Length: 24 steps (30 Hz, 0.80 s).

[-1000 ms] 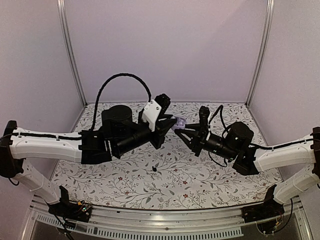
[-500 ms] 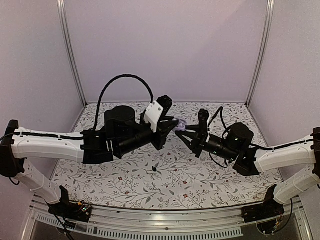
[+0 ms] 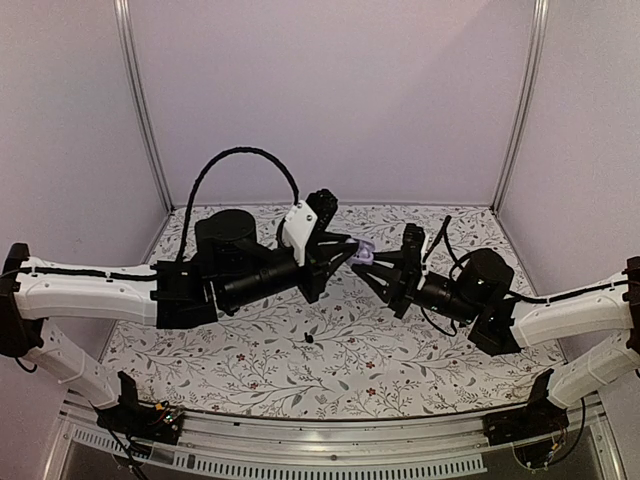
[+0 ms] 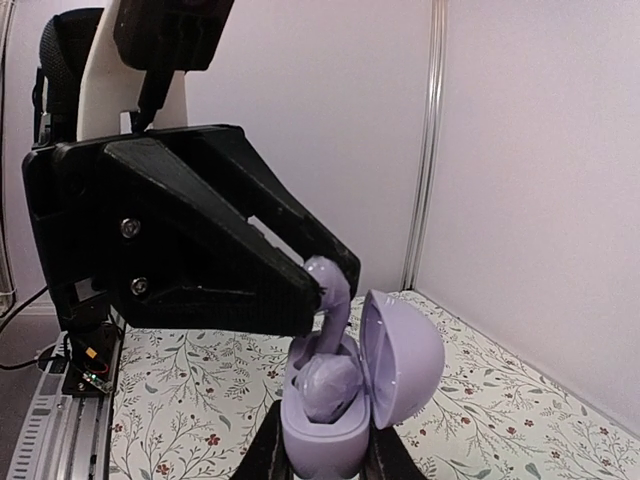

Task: Insert the wireless bluetooth earbuds into the charging case
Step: Insert the left earbud into the left side groove of the charging case.

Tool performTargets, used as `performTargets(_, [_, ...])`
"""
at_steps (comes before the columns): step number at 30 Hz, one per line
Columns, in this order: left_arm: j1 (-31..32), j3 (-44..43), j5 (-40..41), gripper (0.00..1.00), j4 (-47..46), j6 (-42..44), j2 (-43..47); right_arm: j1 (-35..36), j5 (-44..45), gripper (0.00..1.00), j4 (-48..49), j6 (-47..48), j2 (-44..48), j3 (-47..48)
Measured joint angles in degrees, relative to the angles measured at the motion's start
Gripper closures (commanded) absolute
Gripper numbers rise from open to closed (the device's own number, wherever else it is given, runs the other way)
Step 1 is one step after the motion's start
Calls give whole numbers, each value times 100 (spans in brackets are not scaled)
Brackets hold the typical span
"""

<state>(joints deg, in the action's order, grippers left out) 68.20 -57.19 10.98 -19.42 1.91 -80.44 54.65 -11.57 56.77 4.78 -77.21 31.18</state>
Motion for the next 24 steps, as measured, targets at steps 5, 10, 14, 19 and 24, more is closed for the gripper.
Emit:
performTargets(5, [-2,22,-70,100,2,22,50,-2,-74,100,94,116,2,-37])
performTargets(10, [0,203,-111,99,4,212,262,0,-146,100,208,308,2,-155])
performTargets(14, [-2,372,-146,99,-17,407,490,-7,-144,100,380,448,2,-273])
performTargets(19, [-2,527,-302,99,-109,557,610,-7,-164,100,518,595,2,-352])
performTargets(24, [-2,577,-636,99,-177,605,616,-7,-297,100,632,802,2,-396])
